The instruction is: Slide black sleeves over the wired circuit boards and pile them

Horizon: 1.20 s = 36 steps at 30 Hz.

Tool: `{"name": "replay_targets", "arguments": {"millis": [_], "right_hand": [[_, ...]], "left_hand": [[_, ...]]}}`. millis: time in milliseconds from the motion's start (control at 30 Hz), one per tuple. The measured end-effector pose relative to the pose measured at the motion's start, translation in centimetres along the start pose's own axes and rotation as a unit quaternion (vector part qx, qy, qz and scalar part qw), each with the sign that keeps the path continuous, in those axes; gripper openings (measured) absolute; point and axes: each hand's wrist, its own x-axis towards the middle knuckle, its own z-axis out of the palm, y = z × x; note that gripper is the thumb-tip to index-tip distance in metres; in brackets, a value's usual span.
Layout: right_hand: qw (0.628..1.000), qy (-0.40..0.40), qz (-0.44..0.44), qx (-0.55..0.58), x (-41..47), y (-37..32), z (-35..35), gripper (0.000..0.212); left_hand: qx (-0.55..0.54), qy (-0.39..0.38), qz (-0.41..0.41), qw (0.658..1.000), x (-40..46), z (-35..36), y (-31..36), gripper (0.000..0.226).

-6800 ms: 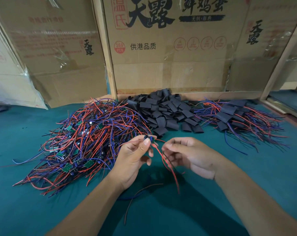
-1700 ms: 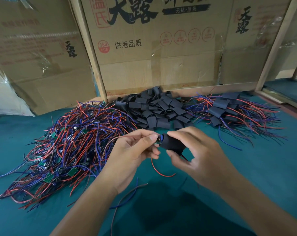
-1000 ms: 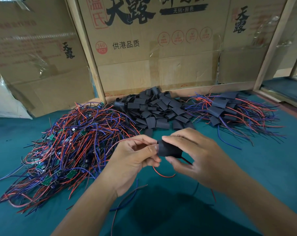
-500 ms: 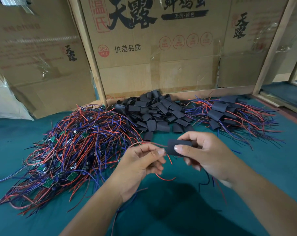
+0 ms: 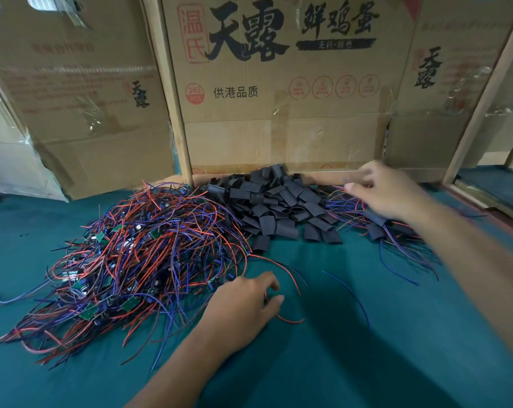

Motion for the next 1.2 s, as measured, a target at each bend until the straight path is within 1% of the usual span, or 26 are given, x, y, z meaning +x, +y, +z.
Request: {"name": "replay_targets", "arguments": {"millis": [67, 100, 167, 300, 333, 433, 467, 500, 600, 633, 667, 700, 767, 867, 933, 1000, 1067, 1200], "right_hand": [[0.993, -0.049, -0.093, 0.059, -1.9, -4.0, 2.8, 0.029], [0.986, -0.076, -0.128, 0.075, -2.7, -5.8, 4.3, 0.019], [0.975, -0.114, -0.174, 0.076, -3.8, -8.9, 7.5, 0.014], [0.967, -0.146, -0.206, 0.017, -4.9, -12.3, 12.4, 0.017], [0.968, -0.138, -0.207, 0.012, -5.0, -12.8, 13.0, 0.017], [0.972, -0.075, -0.219, 0.028, -5.3, -14.5, 13.4, 0.021], [0.971, -0.074, -0.226, 0.030, -5.5, -15.1, 13.3, 0.022], [0.968, -0.095, -0.231, 0.030, -5.7, -15.6, 13.2, 0.023], [0.952, -0.208, -0.222, 0.027, -6.5, -16.3, 13.0, 0.021], [0.950, -0.221, -0.219, 0.025, -6.8, -16.2, 12.8, 0.020], [0.952, -0.213, -0.220, 0.018, -7.1, -16.1, 12.7, 0.022], [0.956, -0.188, -0.226, 0.007, -7.4, -16.0, 12.6, 0.026], [0.960, -0.142, -0.240, -0.030, -8.1, -15.9, 12.7, 0.033], [0.945, -0.165, -0.269, -0.087, -8.7, -16.0, 13.6, 0.046], [0.934, -0.164, -0.294, -0.123, -8.8, -16.2, 14.1, 0.053], [0.924, -0.162, -0.317, -0.140, -8.7, -16.3, 14.1, 0.054], [0.921, -0.169, -0.325, -0.132, -8.7, -16.2, 14.1, 0.055], [0.925, -0.168, -0.321, -0.116, -8.6, -16.1, 14.6, 0.041]], "left_hand": [[0.043, 0.002, 0.001, 0.999, 0.1, 0.3, 0.1, 0.026], [0.061, 0.006, 0.003, 0.998, 0.1, 0.5, 0.0, 0.029], [0.072, 0.016, 0.010, 0.997, 0.1, 0.7, -0.5, 0.032], [0.093, 0.028, 0.016, 0.995, -0.1, 0.6, -1.7, 0.034], [0.100, 0.027, 0.017, 0.995, -0.1, 0.7, -1.9, 0.034], [0.100, 0.023, 0.032, 0.994, -0.1, 0.5, -2.0, 0.032], [0.094, 0.022, 0.040, 0.995, -0.1, 0.4, -1.9, 0.032], [0.086, 0.023, 0.047, 0.995, -0.2, 0.3, -1.7, 0.031], [0.059, 0.019, 0.087, 0.994, -0.6, 0.2, -0.9, 0.026], [0.056, 0.006, 0.111, 0.992, -0.8, 0.4, -0.3, 0.024], [0.058, -0.010, 0.138, 0.989, -1.0, 0.6, 0.3, 0.022], [0.061, -0.023, 0.159, 0.985, -1.1, 0.7, 0.8, 0.022], [0.065, -0.043, 0.179, 0.981, -1.2, 0.9, 1.5, 0.022], [0.061, -0.050, 0.188, 0.979, -1.2, 0.8, 1.4, 0.024], [0.060, -0.060, 0.189, 0.978, -1.1, 0.9, 1.3, 0.026], [0.061, -0.062, 0.187, 0.979, -1.1, 0.9, 1.4, 0.027], [0.055, -0.057, 0.192, 0.978, -1.1, 0.9, 1.4, 0.027], [0.037, -0.058, 0.193, 0.979, -1.1, 0.8, 1.2, 0.023]]}}
